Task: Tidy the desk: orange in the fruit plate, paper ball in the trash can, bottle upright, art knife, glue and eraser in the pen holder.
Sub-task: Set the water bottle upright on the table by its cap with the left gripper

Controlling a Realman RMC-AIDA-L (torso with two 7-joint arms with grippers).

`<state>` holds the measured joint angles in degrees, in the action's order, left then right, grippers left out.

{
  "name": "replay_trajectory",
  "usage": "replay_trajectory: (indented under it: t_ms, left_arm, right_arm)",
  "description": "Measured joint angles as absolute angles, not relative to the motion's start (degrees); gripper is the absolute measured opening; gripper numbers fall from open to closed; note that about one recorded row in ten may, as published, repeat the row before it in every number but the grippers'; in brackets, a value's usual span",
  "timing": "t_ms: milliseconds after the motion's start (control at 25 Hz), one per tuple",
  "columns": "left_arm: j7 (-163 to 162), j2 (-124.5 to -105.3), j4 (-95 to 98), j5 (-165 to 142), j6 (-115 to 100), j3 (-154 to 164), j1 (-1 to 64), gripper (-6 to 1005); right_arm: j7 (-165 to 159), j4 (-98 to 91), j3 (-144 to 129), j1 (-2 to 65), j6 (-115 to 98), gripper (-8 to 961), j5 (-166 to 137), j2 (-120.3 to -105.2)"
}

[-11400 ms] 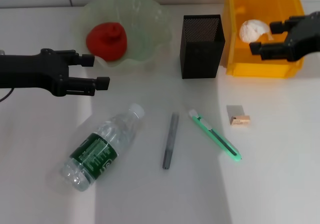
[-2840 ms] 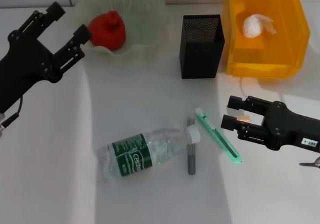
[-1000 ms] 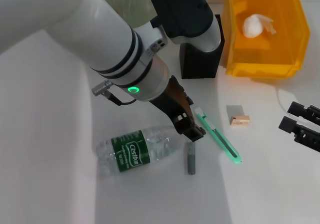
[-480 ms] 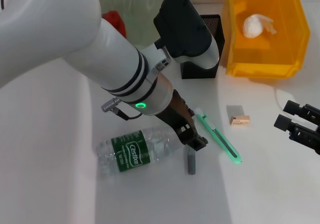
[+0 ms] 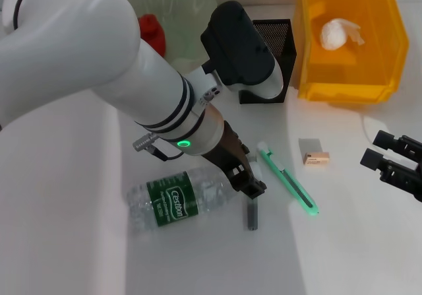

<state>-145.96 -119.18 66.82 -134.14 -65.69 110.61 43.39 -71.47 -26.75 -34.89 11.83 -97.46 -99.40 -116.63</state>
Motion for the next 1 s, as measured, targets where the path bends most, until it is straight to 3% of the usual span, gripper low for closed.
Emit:
replay_trajectory:
  t_ms: [360, 560, 720, 1000]
  left_arm:
    - [-145.7, -119.17, 66.4, -134.2, -65.3, 110.9, 43.4, 703]
    - [-145.7, -119.18, 65.8, -134.2, -65.3, 111.7, 43.6, 638]
    - [-145.7, -119.17, 65.7, -134.2, -65.1, 112.1, 43.6, 509]
    - [-145.7, -119.18, 65.7, -134.2, -65.0, 112.1, 43.6, 486]
  right_arm:
    - [-71.5, -26.7, -34.9, 12.4, -96.8, 701, -99.4, -116.63]
    - [-71.6, -26.7, -34.9, 12.7, -96.7, 701, -99.4, -116.63]
    - [-71.7, -26.7, -34.9, 12.8, -96.2, 701, -99.4, -116.63]
    - [-71.7, -26.7, -34.9, 12.9, -96.0, 701, -99.4, -116.63]
